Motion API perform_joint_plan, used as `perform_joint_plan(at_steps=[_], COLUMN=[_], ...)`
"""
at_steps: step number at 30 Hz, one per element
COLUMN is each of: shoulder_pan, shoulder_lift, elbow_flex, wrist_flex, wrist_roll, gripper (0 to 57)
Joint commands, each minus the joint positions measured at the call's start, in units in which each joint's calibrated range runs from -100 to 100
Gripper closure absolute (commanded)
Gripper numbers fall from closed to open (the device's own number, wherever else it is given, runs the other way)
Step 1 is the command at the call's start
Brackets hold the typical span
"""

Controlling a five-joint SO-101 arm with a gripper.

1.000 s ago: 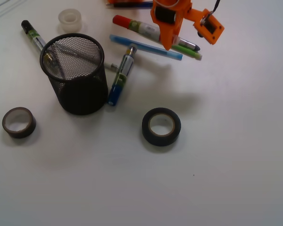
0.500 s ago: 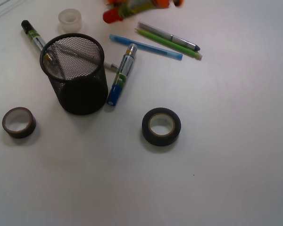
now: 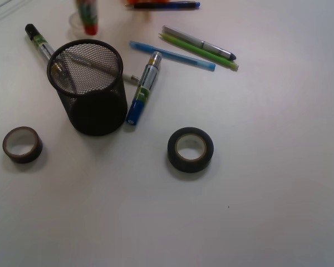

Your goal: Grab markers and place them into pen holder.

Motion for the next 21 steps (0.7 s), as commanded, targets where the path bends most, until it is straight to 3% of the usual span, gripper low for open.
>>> perform_joint_plan(at_steps=[1, 15, 17, 21], shoulder_pan=[1.69, 2.81, 2.59, 1.54], shoulder_lift=[-1.37, -1.45, -1.45, -1.45], elbow_flex=[7.02, 22.15, 25.05, 29.22], wrist_flex=[-10.48, -20.01, -25.09, -34.1], wrist_roll=[1.07, -0.29, -0.29, -0.2], gripper=[57.1, 56.5, 51.7, 30.2])
